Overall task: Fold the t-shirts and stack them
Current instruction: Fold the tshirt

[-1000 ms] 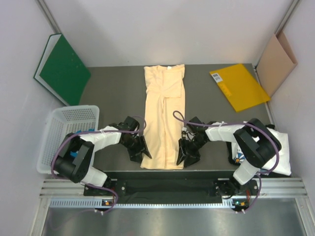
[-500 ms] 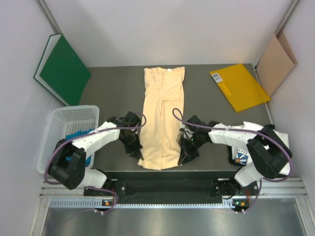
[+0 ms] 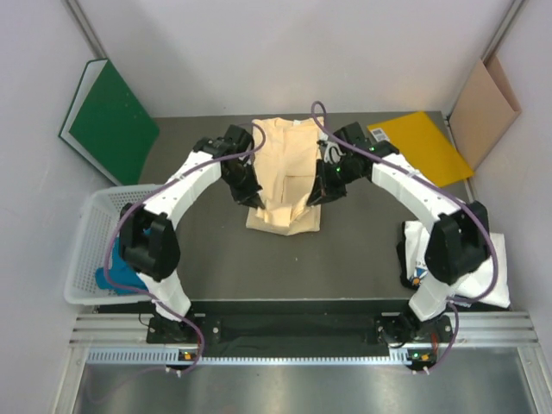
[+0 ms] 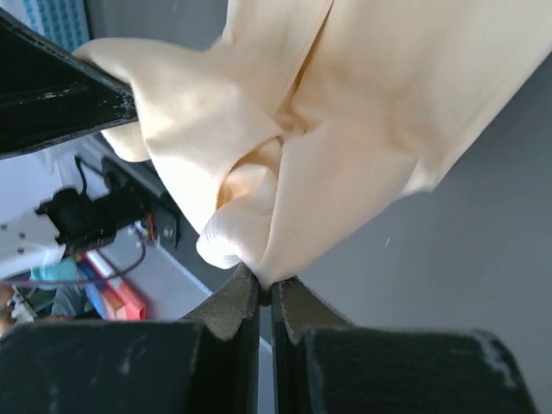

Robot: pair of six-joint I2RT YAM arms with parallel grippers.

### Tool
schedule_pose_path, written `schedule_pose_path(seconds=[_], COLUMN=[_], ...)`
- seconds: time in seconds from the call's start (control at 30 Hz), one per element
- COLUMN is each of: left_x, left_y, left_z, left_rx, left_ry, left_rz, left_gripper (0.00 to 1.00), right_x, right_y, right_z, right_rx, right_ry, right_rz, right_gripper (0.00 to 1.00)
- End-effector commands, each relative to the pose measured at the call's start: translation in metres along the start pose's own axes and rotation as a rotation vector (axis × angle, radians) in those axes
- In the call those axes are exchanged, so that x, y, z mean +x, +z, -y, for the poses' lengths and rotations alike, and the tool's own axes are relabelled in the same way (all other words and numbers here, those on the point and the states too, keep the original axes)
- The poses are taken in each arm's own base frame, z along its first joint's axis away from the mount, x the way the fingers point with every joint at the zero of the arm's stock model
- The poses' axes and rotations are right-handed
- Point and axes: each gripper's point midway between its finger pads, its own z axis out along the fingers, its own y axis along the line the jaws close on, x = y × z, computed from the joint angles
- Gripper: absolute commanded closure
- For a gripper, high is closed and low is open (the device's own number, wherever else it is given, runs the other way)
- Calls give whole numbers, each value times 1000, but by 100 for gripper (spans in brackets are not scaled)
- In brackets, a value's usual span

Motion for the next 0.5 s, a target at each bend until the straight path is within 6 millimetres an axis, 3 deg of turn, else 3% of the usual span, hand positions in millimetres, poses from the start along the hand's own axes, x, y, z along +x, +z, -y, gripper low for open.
schedule_pose_path(seconds=[0.0, 0.03, 0.1, 0.17, 0.2, 0.23, 0.27, 0.33, 0.37, 0.43, 0.47], left_x=[-57, -70, -94, -113, -126, -135, -139, -168, -176, -196, -200], left_y=[10, 13, 27, 36, 49, 54, 57, 59, 57, 44, 41], left_z=[5, 5, 13, 21, 26, 27, 27, 24, 25, 25, 23], left_rx=[9, 27, 59, 120, 148, 171, 181, 174, 190, 234, 247], left_ry=[-6, -13, -11, -1, 5, 6, -6, -12, -8, 0, 2], left_rz=[27, 26, 22, 14, -1, -11, -33, 18, 40, 114, 133], left_gripper=[100, 100, 100, 100, 94, 49, 34, 1, 1, 1, 1], right_x=[-46, -60, -88, -102, -118, -125, -137, -168, -183, -209, -225], right_y=[16, 27, 30, 52, 53, 71, 73, 86, 82, 69, 60], right_z=[28, 34, 36, 53, 51, 64, 72, 80, 89, 86, 84], right_rx=[24, 27, 5, -8, -22, -21, -21, -32, -16, -2, 25], right_ry=[-54, -49, -55, -18, -25, 7, 21, 46, 60, 37, 11], right_rz=[-4, -7, 27, 8, 39, 28, 51, 123, 168, 264, 341], right_gripper=[100, 100, 100, 100, 100, 100, 100, 98, 76, 62, 43])
